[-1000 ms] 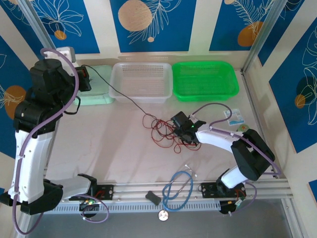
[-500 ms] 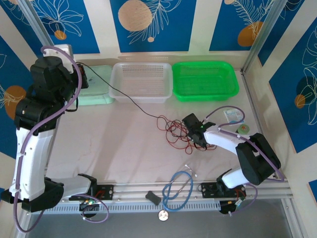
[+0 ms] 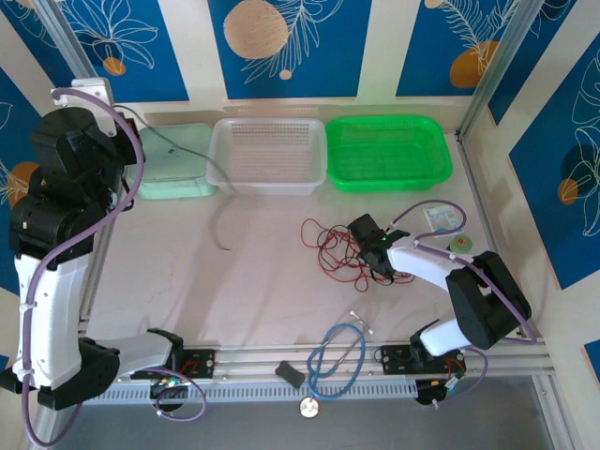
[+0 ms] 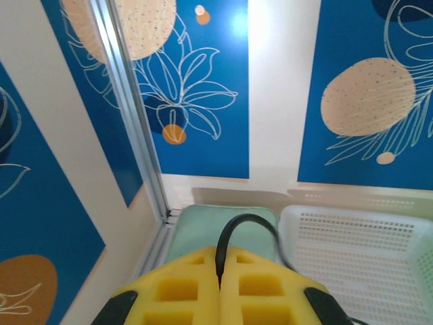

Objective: Untangle the cables
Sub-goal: Untie the cable from multiple cables, then place the cable in the container.

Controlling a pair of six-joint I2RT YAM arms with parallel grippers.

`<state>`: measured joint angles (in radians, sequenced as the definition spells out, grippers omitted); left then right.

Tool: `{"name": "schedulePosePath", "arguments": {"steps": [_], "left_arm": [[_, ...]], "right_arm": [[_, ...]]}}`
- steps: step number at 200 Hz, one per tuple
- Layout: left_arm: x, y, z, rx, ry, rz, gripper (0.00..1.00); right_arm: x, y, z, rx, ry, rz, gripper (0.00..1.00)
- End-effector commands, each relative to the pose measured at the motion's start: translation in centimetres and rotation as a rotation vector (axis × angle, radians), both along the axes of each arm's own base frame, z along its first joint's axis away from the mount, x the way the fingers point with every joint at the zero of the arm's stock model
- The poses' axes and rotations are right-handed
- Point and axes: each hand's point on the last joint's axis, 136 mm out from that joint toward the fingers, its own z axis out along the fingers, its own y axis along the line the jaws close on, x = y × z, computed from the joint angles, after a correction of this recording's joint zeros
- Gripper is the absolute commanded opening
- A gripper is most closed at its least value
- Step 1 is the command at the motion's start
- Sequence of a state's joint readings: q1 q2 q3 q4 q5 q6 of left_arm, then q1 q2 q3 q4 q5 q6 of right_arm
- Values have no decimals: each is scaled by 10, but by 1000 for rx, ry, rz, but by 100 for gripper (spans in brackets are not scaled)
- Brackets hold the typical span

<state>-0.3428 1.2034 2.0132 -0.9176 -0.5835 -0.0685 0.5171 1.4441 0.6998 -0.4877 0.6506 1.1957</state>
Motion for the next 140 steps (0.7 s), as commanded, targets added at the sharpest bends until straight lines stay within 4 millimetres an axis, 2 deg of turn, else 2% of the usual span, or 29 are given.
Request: {"name": "schedulePosePath", "arguments": {"steps": [1, 42, 53, 72, 102, 117, 140], "left_arm": [[-14, 14, 22, 21, -68, 51, 0], [-3, -7, 16, -3, -57, -57, 0], [0, -17, 16, -14, -60, -112, 0], [5, -37, 17, -33, -79, -218, 0], [6, -66, 24, -45, -151, -381, 0], [5, -75, 29, -43, -195, -433, 0], [6, -82, 37, -44, -269, -475, 0]], "right_arm": [[-13, -16, -8, -71, 55, -15, 0], [-8, -6, -3, -31, 46, 24, 0], [-4, 2, 0, -4, 37, 63, 5], [4, 18, 11, 54, 13, 134, 17], [12, 42, 35, 137, -23, 242, 51], [13, 49, 49, 159, -42, 277, 60], [12, 55, 68, 191, -77, 307, 66]]}}
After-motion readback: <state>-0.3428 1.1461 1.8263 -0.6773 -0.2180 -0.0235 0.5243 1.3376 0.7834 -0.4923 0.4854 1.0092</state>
